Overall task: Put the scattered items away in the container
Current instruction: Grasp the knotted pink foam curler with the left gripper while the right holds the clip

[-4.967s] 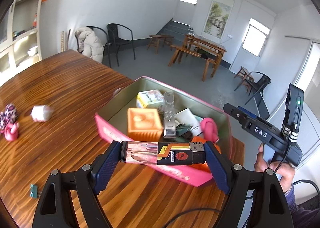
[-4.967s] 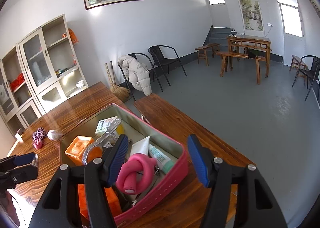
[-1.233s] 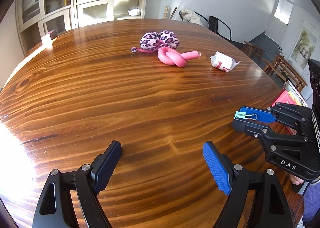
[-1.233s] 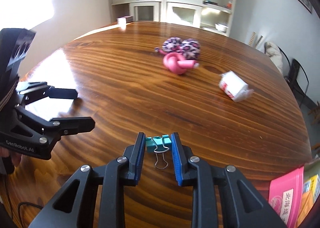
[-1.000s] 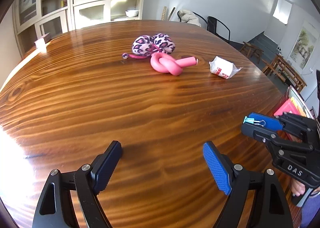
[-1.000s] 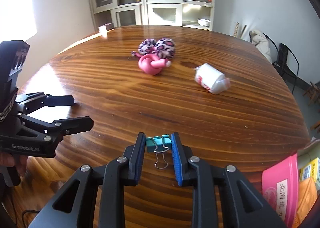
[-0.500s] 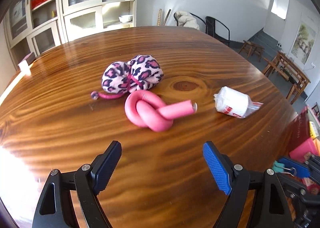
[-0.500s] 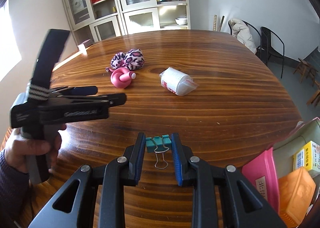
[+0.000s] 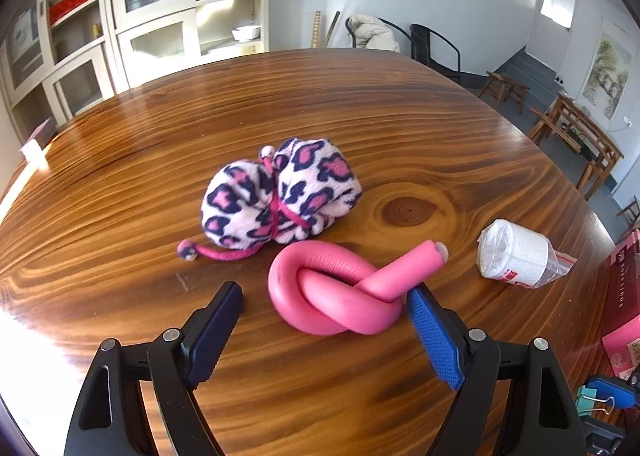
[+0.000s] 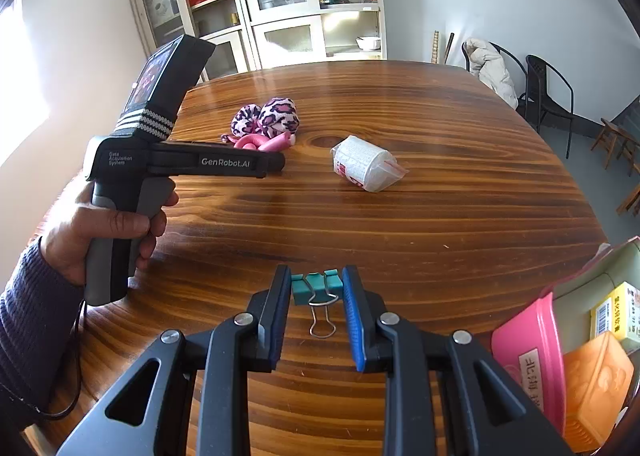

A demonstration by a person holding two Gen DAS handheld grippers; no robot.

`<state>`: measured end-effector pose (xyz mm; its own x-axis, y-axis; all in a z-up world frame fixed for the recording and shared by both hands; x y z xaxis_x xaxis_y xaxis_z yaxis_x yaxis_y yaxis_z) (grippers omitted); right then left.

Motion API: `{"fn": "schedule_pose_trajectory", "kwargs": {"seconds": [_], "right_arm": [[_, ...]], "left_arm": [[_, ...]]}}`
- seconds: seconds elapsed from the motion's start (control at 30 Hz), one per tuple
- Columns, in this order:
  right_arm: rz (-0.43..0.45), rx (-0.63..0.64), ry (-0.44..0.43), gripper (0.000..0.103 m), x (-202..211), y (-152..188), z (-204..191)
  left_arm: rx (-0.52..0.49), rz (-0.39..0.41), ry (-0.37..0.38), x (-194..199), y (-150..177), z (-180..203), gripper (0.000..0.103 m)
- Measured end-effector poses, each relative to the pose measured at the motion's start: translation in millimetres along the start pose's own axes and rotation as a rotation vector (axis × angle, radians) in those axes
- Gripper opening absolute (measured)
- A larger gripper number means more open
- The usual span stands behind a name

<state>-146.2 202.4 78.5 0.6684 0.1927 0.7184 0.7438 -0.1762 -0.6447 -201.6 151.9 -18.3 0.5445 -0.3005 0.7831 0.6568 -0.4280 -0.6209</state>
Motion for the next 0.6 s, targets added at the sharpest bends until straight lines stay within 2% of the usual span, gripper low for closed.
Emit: {"fn": "schedule_pose_trajectory", "kwargs": {"seconds": [0.13,0.2,0.23,0.6], "right_arm": [[0.000,-0.002,0.009,0.029,-0.7,0.2,0.3],[0.001,-0.001,0.012,0.029,-0.5,0.4,-0.2],[0.003,-0.001,0.015,0.029,-0.5,0.4,-0.1],[0.056,-0.032,0.023,0.029,11.8,-5.3,5.1]], "left_arm": [[0.028,0.021,0.040,0.5,-5.4,-3.7,0.085],[0.033,0.028,0.035,2.4,-6.2,-4.6,0.069],[0.033,0.028,0.032,3.5,-5.9,-3.9,0.067],[0.066,0.054,-0.018,15.9,0.7,-4.2,0.067]]}}
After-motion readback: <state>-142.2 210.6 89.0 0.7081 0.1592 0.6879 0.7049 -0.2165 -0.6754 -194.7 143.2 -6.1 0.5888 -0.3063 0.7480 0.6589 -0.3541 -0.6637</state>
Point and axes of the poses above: each gripper's, at about its wrist camera, not at the fingertips, and x roughly against the way its jaws point, z to its right, y to its underside, the point moved 4 cm from there along -x, roughly the way its jaws point, and after that the axes turned 12 degrees about -x, right-handed, at the moved point
